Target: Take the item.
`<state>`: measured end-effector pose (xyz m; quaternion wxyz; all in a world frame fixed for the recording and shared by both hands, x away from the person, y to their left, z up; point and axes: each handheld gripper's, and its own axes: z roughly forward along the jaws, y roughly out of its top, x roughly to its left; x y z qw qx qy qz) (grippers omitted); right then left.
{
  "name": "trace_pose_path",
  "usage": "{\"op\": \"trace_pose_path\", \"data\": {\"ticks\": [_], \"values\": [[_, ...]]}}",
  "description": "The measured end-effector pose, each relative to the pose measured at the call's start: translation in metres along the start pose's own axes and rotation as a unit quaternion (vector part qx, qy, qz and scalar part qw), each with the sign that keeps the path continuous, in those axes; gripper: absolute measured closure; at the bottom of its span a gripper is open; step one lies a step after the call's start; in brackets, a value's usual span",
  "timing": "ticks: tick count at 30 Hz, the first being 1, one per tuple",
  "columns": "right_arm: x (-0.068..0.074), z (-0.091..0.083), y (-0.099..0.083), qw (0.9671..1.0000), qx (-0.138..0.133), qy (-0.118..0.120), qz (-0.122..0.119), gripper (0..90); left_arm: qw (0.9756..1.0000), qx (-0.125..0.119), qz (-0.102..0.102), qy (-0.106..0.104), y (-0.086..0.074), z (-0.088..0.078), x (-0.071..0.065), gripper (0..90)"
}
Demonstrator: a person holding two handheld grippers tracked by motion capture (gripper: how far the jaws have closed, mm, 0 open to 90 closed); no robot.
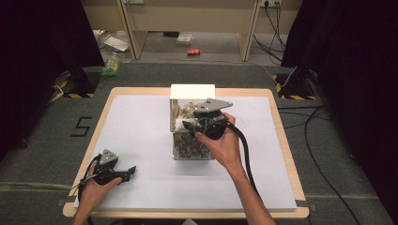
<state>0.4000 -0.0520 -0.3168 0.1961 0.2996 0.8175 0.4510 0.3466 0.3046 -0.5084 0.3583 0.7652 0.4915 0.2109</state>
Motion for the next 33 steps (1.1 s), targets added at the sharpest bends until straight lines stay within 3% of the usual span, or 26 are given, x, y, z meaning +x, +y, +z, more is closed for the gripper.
{"op": "trace_pose_path", "data": {"ticks": [14, 20, 33], "values": [[-0.0029, 0.0045, -0.0004, 0.9998, 0.018, -0.004, 0.011, 51.0, 1.0, 0.0, 0.0, 0.0, 0.0, 0.0, -0.0001, 13.4], [-0.002, 0.0057, -0.0012, 0.9996, 0.02, 0.018, 0.013, 60.2, 1.0, 0.0, 0.0, 0.0, 0.0, 0.0, -0.0001, 13.3], [-0.0024, 0.0041, -0.0023, 0.9994, 0.01, 0.032, 0.0, 81.1, 1.0, 0.0, 0.0, 0.0, 0.0, 0.0, 0.0, 13.4]]}}
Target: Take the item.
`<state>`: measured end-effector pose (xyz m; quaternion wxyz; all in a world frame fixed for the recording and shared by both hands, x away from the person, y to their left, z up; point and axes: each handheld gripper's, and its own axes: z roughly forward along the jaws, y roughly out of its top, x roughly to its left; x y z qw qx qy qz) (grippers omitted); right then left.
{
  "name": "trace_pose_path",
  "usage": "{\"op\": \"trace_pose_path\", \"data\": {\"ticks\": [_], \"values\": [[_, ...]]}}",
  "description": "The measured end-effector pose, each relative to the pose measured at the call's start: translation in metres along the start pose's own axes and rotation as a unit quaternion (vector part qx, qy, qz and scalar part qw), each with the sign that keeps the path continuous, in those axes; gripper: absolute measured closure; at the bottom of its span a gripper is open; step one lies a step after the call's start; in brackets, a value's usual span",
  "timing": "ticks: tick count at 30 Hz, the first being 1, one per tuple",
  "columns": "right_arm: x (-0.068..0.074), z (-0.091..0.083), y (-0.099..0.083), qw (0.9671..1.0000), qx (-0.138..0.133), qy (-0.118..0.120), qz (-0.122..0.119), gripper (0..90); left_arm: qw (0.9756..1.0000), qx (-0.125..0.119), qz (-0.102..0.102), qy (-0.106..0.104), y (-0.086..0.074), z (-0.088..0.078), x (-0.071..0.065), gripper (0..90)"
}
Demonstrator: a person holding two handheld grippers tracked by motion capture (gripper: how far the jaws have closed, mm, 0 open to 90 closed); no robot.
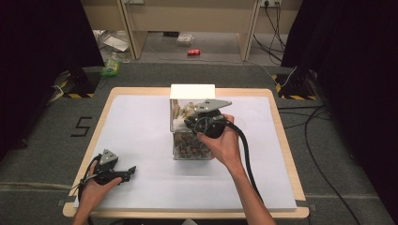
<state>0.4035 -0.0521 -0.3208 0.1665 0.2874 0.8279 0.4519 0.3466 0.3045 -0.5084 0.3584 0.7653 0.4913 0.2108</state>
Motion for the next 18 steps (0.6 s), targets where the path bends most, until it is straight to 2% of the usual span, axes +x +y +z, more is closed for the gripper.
{"op": "trace_pose_path", "data": {"ticks": [2, 6, 18], "values": [[0.001, -0.002, -0.001, 0.9999, -0.003, 0.003, -0.011, 85.3, 1.0, 0.0, 0.0, 0.0, 0.0, 0.0, 0.0, 13.4], [0.002, -0.004, -0.001, 0.9998, -0.008, -0.001, -0.02, 87.7, 1.0, 0.0, 0.0, 0.0, 0.0, 0.0, 0.0, 13.4], [0.0, -0.021, 0.006, 0.9981, -0.05, -0.017, -0.033, 89.0, 1.0, 0.0, 0.0, 0.0, 0.0, 0.0, 0.0, 13.4]]}}
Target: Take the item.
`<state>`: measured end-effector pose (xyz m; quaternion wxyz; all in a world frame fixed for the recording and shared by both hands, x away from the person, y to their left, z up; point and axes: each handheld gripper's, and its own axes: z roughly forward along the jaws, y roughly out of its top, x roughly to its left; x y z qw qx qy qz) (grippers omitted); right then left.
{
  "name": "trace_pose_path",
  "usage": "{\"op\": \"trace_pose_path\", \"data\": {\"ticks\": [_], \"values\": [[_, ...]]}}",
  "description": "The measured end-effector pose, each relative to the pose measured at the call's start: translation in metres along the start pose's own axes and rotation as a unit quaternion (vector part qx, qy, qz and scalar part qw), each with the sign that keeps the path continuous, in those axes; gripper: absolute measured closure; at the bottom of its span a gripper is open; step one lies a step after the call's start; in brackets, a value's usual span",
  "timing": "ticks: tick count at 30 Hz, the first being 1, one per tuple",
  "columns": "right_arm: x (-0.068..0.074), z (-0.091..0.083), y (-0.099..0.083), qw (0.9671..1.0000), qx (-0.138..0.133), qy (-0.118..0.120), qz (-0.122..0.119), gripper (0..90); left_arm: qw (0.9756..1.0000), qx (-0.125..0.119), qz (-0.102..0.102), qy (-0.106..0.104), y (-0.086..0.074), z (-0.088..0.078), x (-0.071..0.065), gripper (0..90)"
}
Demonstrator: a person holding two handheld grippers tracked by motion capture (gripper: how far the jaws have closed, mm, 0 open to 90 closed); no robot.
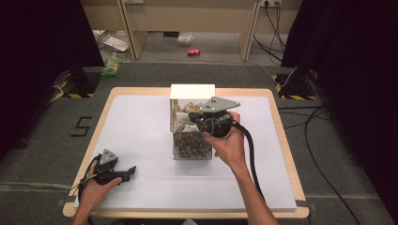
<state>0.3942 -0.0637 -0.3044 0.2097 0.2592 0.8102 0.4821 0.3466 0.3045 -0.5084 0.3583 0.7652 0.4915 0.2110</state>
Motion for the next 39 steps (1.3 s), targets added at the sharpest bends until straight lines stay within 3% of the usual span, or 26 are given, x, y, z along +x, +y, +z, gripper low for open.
{"op": "trace_pose_path", "data": {"ticks": [9, 21, 31, 39], "values": [[-0.003, -0.013, 0.01, 0.9997, -0.024, -0.003, -0.003, 89.1, 1.0, 0.0, 0.0, 0.0, 0.0, 0.0, 0.0, 13.4], [-0.017, -0.049, 0.015, 0.9981, -0.058, -0.022, 0.006, 89.1, 1.0, 0.0, 0.001, 0.0, 0.0, 0.0, 0.0, 13.4], [-0.04, -0.087, -0.003, 0.995, -0.073, -0.062, 0.027, 89.1, 1.0, 0.0, 0.0, 0.0, 0.0, 0.0, 0.0, 13.4], [-0.059, -0.094, -0.027, 0.9921, -0.065, -0.096, 0.048, 89.1, 1.0, 0.001, 0.001, 0.0, 0.0, 0.0, 0.0, 13.3]]}}
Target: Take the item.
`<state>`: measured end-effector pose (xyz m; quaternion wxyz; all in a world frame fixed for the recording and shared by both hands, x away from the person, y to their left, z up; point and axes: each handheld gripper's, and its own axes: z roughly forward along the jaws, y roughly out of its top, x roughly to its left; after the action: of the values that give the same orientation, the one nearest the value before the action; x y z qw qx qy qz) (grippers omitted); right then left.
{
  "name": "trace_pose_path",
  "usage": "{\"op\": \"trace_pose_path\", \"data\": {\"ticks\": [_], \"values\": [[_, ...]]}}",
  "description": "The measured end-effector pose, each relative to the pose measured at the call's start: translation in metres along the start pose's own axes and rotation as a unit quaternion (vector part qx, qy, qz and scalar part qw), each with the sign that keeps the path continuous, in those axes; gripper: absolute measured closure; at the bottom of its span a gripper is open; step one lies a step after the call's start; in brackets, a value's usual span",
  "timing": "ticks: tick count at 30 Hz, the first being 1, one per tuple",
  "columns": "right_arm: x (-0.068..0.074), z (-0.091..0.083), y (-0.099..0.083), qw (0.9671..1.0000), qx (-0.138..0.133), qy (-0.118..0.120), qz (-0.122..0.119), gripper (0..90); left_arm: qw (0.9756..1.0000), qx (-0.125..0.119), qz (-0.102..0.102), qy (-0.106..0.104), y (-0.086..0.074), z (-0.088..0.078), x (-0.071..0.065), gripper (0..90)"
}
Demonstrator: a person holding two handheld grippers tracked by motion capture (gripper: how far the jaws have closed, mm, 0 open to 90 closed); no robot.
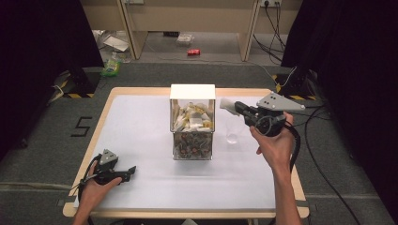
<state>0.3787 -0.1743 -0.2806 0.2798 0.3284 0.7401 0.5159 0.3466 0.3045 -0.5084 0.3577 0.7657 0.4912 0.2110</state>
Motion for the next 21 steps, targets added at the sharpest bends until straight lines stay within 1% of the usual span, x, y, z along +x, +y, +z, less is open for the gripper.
{"op": "trace_pose_path", "data": {"ticks": [5, 6, 8, 12, 16, 21], "values": [[-0.012, 0.002, -0.016, 0.9997, 0.008, -0.021, 0.01, 89.1, 1.0, 0.0, 0.0, 0.0, 0.0, 0.0, 0.0, 13.4], [-0.012, 0.002, -0.016, 0.9997, 0.008, -0.021, 0.01, 89.1, 1.0, 0.0, 0.0, 0.0, 0.0, 0.0, 0.0, 13.4], [-0.016, 0.005, -0.022, 0.9993, 0.015, -0.033, 0.009, 89.1, 1.0, 0.0, 0.0, 0.0, 0.0, 0.0, 0.0, 13.3], [-0.02, 0.007, -0.025, 0.999, 0.016, -0.04, 0.012, 89.1, 1.0, 0.0, 0.0, 0.0, 0.0, 0.0, 0.0, 13.3], [-0.024, 0.01, -0.027, 0.9986, 0.02, -0.048, 0.009, 89.1, 1.0, 0.0, 0.0, 0.0, 0.0, 0.0, 0.0, 13.3], [-0.031, 0.014, -0.036, 0.9978, 0.03, -0.058, 0.01, 89.1, 1.0, 0.0, 0.0, 0.0, 0.0, 0.0, 0.0, 13.3]]}}
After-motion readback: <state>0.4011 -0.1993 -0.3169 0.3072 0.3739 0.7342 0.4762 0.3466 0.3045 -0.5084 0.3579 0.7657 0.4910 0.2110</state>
